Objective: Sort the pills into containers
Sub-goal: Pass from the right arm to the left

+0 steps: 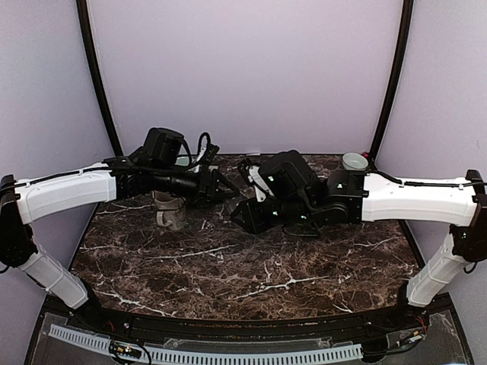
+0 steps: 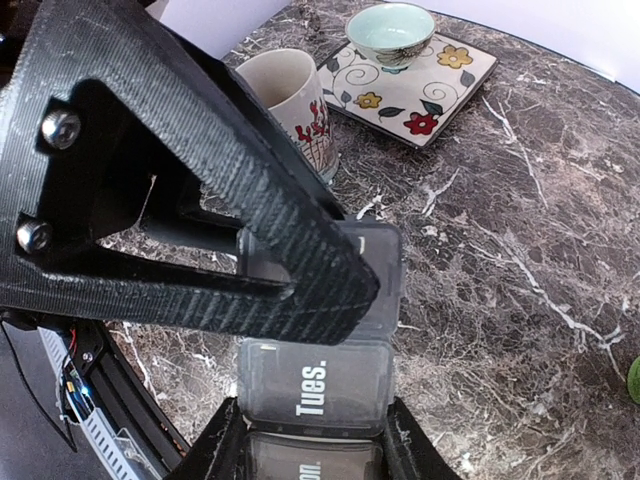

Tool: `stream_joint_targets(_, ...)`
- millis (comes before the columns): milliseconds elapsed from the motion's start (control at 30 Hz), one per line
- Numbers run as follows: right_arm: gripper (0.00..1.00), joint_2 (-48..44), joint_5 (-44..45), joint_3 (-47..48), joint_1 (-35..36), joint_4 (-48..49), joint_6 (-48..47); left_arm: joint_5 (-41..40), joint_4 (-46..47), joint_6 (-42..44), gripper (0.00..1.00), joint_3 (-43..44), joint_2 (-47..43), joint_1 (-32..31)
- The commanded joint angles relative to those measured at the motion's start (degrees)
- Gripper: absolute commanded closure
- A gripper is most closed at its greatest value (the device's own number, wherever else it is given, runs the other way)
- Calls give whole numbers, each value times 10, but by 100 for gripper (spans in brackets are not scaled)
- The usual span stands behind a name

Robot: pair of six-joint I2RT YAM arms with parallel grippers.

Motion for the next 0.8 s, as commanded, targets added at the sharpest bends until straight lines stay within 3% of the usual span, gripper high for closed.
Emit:
stream_joint_targets(0, 81, 10, 14, 23, 6, 21, 13, -1, 14, -3, 58, -14, -24, -3)
stream_joint_targets(267, 81, 15, 22, 29, 5, 19, 18, -6, 19, -5, 69, -18, -27, -3)
stream_joint_targets(400, 78, 16, 25, 33, 6, 18, 20, -14, 20, 3, 85, -18, -28, -4)
stream_joint_targets(467, 74, 15, 24, 32, 5, 19, 22, -17, 23, 7, 99, -19, -28, -4)
stream_joint_targets(767, 50, 6, 16, 31, 0, 25, 29, -26, 40, 16, 100, -34, -28, -4)
